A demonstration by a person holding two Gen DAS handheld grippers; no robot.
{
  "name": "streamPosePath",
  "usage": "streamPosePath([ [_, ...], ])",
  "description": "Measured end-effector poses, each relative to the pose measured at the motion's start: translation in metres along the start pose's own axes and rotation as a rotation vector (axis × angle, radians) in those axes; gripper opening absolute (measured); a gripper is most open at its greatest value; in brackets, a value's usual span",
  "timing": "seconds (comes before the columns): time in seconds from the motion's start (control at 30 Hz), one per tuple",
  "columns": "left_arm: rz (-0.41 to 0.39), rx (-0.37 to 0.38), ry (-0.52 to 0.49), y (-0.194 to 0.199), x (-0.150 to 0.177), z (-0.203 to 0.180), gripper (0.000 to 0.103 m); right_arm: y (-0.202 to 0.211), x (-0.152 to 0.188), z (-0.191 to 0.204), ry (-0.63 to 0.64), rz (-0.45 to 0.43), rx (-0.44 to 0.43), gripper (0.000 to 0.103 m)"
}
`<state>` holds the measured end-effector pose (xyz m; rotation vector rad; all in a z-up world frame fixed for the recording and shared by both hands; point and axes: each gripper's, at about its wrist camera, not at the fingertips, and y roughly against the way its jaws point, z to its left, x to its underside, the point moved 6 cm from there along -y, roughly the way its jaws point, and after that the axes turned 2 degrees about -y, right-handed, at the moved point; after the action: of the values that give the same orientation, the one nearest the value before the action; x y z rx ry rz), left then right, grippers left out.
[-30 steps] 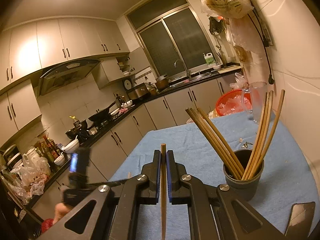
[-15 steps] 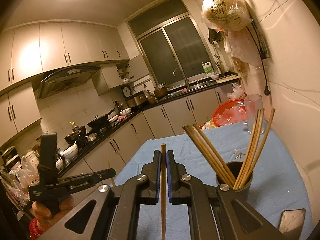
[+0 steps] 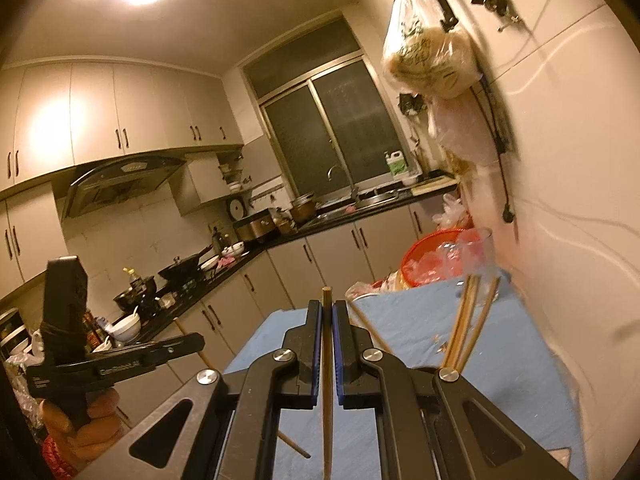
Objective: Organize utensils
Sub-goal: 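Lift the held chopsticks and carry them toward the holder cup with both grippers, then lower the chopsticks into the holder cup and open both grippers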
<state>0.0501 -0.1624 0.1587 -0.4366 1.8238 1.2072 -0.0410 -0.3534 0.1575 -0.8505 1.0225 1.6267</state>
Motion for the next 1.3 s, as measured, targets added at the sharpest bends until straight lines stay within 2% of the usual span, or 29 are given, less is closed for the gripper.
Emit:
streamPosePath([
  [0.33, -0.079, 0.070, -0.053, 0.014, -0.051, -0.051, 0.006, 0.019, -0.059, -0.026, -0.014, -0.101, 0.049, 0.006],
  [0.47, -0.094, 0.091, -0.062, 0.006, -0.070, -0.069, 0.006, 0.017, -0.077, -0.039, -0.014, -0.129, 0.087, 0.006],
  [0.63, -0.077, 0.121, -0.063, -0.014, -0.075, -0.085, 0.006, 0.004, -0.087, -0.056, -0.016, -0.130, 0.125, 0.006],
  [0.77, -0.029, 0.127, -0.054, -0.046, -0.064, -0.088, 0.006, -0.014, -0.078, -0.073, -0.028, -0.095, 0.148, 0.006],
  [1.03, 0.085, 0.092, -0.029, -0.102, -0.026, -0.077, 0.006, -0.054, -0.035, -0.101, -0.073, 0.020, 0.165, 0.006],
  [1.3, 0.108, 0.088, -0.010, -0.117, -0.005, -0.067, 0.006, -0.069, -0.008, -0.112, -0.092, 0.080, 0.188, 0.006],
])
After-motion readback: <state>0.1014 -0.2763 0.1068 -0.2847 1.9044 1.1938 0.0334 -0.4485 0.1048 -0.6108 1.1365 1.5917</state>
